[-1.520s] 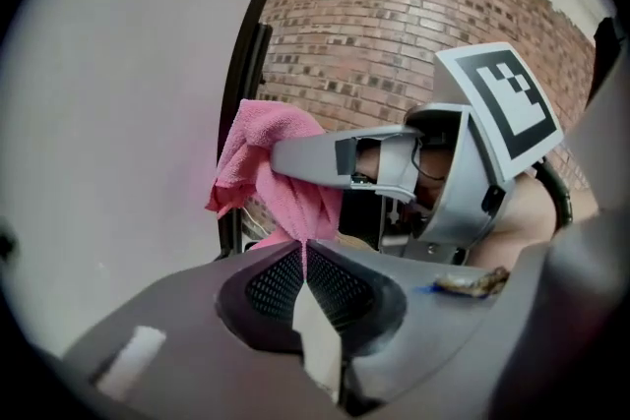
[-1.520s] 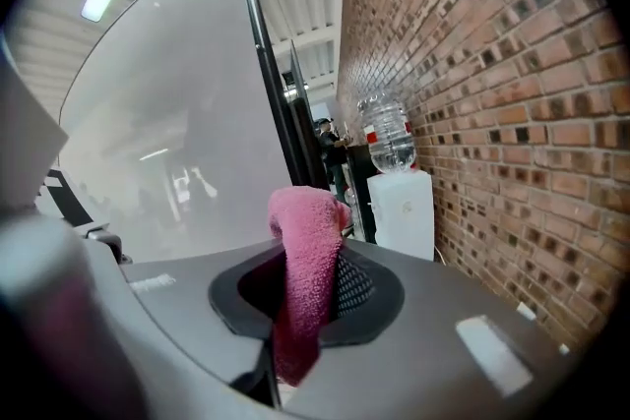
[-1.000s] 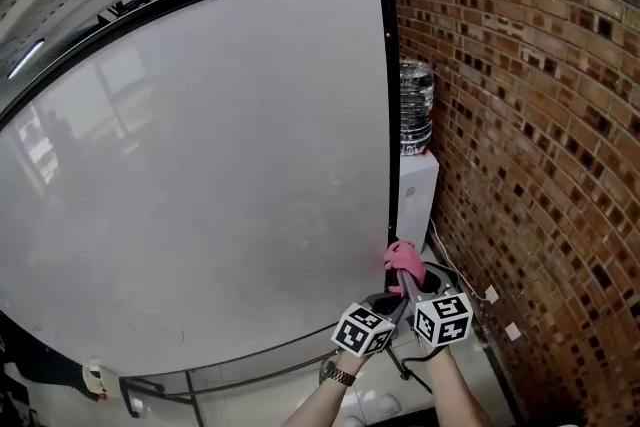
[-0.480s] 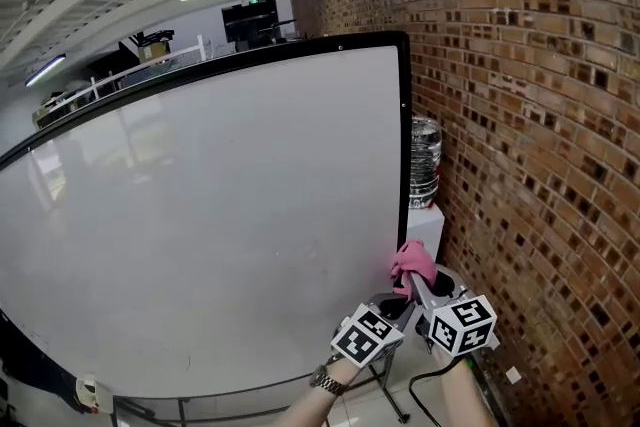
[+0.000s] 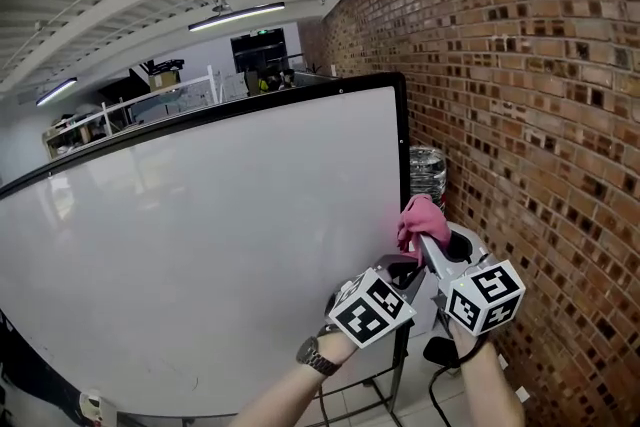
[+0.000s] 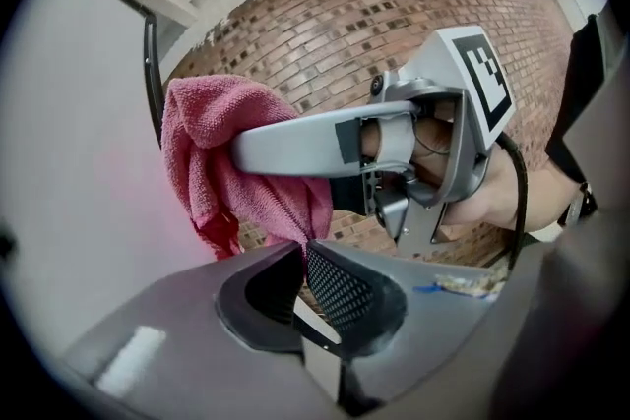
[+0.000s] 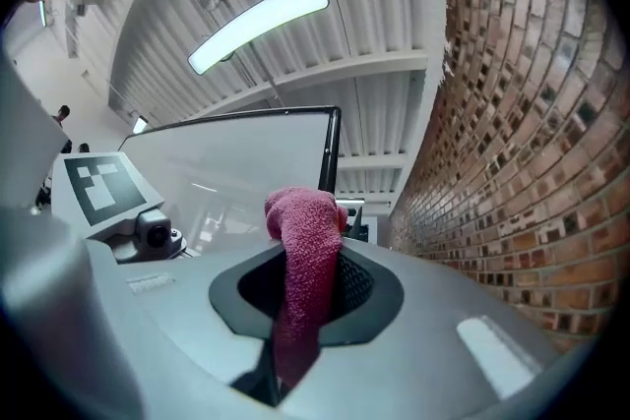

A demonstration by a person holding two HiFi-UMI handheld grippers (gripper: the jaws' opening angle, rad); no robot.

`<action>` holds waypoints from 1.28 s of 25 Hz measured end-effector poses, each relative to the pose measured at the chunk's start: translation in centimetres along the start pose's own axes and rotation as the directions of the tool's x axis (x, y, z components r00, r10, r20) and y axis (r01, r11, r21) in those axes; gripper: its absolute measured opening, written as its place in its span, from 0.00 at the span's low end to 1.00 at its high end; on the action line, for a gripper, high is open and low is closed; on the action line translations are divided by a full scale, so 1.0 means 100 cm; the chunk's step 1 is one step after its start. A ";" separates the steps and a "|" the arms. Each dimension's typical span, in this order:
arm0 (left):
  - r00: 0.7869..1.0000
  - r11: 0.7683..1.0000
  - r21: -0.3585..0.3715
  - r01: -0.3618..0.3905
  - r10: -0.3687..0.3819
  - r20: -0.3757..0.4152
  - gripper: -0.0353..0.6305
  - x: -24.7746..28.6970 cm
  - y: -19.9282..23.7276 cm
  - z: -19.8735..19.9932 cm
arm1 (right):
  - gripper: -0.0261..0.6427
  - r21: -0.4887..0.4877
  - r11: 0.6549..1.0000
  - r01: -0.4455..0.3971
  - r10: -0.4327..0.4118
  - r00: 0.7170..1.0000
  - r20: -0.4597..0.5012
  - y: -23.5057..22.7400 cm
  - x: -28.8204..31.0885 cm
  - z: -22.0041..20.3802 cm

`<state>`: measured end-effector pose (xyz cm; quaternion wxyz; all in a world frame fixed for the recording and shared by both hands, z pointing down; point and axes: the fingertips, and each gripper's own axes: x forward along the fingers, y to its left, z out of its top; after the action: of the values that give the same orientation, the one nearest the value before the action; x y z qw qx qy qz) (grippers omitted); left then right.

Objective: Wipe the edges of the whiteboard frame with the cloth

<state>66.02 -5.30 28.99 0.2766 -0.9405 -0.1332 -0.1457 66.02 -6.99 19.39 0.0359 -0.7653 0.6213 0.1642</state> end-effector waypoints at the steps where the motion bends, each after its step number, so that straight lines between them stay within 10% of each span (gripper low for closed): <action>1: 1.000 1.000 0.022 -0.007 0.007 -0.001 0.08 -0.003 0.006 0.009 | 0.12 -0.009 1.000 -0.002 0.002 1.000 0.015 -0.002 0.003 0.011; 16: 0.975 0.943 0.249 -0.221 0.220 0.030 0.08 -0.041 0.097 0.134 | 0.12 -0.112 0.993 -0.030 0.052 0.979 0.199 -0.030 0.045 0.161; 24: 0.977 0.965 0.159 -0.210 0.202 0.060 0.08 -0.089 0.106 0.175 | 0.12 -0.140 0.984 -0.106 0.137 0.963 0.233 -0.005 0.047 0.218; 32: 0.947 0.934 0.176 -0.312 0.321 -0.024 0.08 -0.121 0.127 0.162 | 0.12 -0.175 0.963 -0.203 0.248 0.925 0.288 0.031 0.071 0.228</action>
<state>62.29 -8.58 5.67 0.3789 -0.9185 0.0153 -0.1117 59.57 -8.46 -3.75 0.0584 -0.6542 0.6789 0.3283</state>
